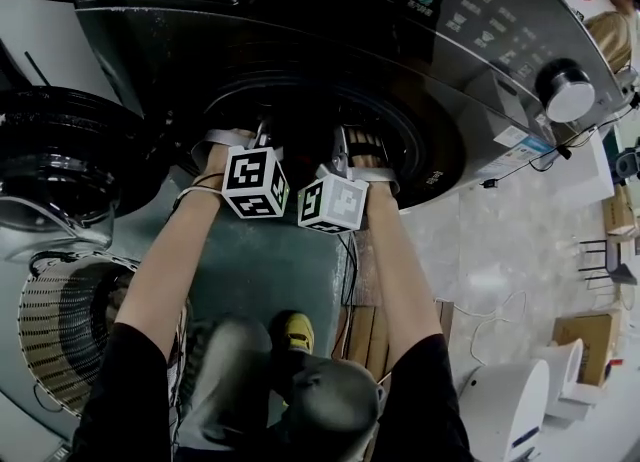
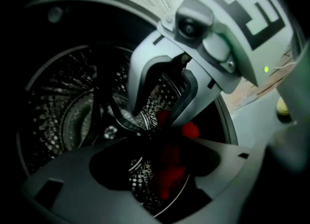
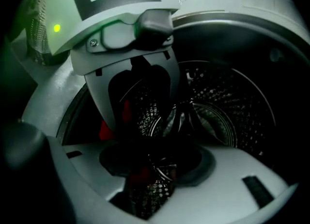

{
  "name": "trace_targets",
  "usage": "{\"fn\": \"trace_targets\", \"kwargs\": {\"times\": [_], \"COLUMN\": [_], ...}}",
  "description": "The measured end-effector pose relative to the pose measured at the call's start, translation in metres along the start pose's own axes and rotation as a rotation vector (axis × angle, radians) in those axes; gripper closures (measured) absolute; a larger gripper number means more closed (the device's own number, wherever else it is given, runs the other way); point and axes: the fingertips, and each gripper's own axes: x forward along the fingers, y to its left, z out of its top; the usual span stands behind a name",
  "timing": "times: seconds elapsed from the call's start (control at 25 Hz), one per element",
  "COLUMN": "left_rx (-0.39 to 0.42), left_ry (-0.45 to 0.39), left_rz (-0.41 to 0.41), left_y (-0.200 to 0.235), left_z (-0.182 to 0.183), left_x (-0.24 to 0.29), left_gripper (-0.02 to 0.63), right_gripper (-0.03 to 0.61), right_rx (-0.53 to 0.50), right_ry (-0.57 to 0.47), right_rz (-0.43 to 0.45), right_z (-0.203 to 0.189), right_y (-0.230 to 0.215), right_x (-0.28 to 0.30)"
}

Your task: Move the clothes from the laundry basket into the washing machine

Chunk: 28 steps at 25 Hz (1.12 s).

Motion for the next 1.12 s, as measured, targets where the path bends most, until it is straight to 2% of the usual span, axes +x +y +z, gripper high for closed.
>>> {"fn": "trace_targets", "kwargs": {"times": [0.08,0.16,0.32,0.4,0.56,0.84,1.12], "left_rx": [-0.008,-0.013,-0.063,-0.116,-0.305,-0.562,-0.803], "left_ry": [-0.021,-0.03,-0.047,-0.062,-0.09,-0.162,-0.215], "left_rz": [0.031,0.057,0.088,0.114,0.168,0.192,0.21], "left_y": [0.003,0.003,-0.001,0.0,0.005,0.006,0.01], "left_z": [0.004,0.004,-0.001,-0.001,-0.005,-0.004,0.001], "left_x": [-0.011,-0.02,-0.035,-0.043,-0.055,-0.067,-0.084], "left_gripper": [0.317,0.352,0.433,0.502,0.6,0.601,0.601], "right_gripper": [0.393,0.45,0.553,0.574,0.575,0.575,0.577], "right_rx": [0.011,0.038,0.174,0.288,0.521,0.801,0.992], "right_ry": [-0.021,-0.035,-0.056,-0.059,-0.069,-0.107,-0.152], "right_rz": [-0.043,-0.076,-0.139,-0.166,-0.189,-0.205,-0.194], "right_z": [0.003,0.006,0.003,0.0,-0.007,-0.019,-0.021], "right_y": [-0.005,-0.008,-0.011,-0.017,-0.024,-0.034,-0.042], "right_x": [-0.01,-0.02,-0.034,-0.04,-0.055,-0.077,-0.095]}}
